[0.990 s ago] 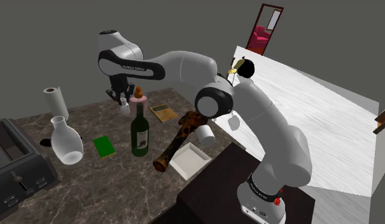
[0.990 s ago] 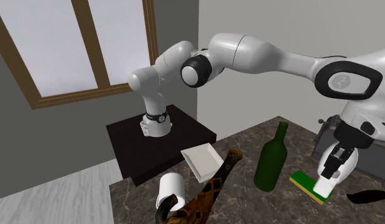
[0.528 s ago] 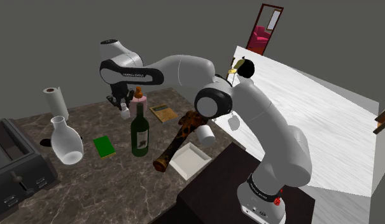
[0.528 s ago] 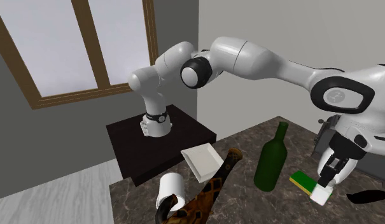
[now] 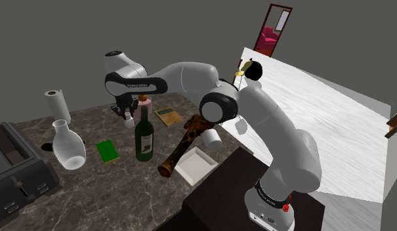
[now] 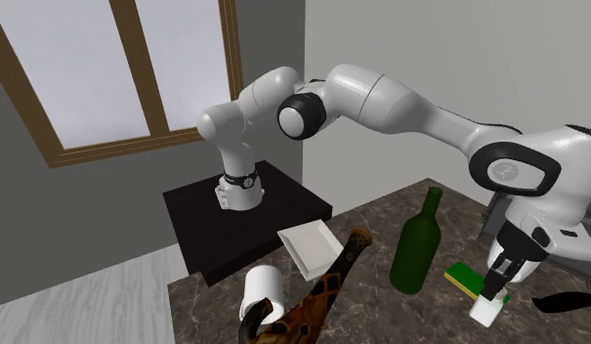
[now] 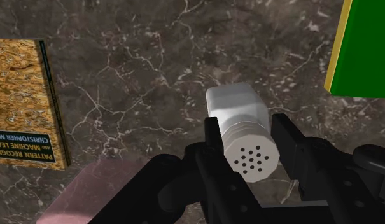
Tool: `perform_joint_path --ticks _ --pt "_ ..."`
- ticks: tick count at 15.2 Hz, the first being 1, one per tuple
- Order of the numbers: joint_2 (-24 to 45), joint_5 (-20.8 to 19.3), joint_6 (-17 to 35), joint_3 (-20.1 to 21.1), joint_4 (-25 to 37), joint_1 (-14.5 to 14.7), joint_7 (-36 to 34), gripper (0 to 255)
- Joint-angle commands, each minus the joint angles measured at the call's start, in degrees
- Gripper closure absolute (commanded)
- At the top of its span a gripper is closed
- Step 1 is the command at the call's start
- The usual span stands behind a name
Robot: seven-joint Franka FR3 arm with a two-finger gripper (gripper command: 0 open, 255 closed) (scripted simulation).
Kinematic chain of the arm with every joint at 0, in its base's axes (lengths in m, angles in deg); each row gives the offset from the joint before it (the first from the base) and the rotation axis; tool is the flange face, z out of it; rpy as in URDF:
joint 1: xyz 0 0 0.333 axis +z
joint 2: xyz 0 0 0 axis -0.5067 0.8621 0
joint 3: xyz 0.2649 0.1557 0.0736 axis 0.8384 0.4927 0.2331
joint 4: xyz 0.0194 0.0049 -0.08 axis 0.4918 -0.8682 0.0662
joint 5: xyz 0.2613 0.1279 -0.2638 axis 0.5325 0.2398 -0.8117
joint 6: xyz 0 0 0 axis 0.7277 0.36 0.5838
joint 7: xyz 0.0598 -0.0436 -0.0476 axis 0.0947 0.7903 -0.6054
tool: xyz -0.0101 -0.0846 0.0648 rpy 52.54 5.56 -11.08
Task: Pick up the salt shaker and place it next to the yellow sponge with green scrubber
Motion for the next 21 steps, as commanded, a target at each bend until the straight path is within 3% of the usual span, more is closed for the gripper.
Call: perform_joint_path --ticks 1,12,20,21 --pt "0.3 -0.1 1.4 0.0 -1.1 0.0 -0.2 255" --pt "4.6 -0.4 6.4 -0.3 -1.8 0.0 -0.8 255" --pt "4.8 -0.4 6.5 -0.3 -1.6 0.0 -0.8 255" --pt "4.8 -0.4 6.5 -0.3 -1.6 0.0 -0.8 0"
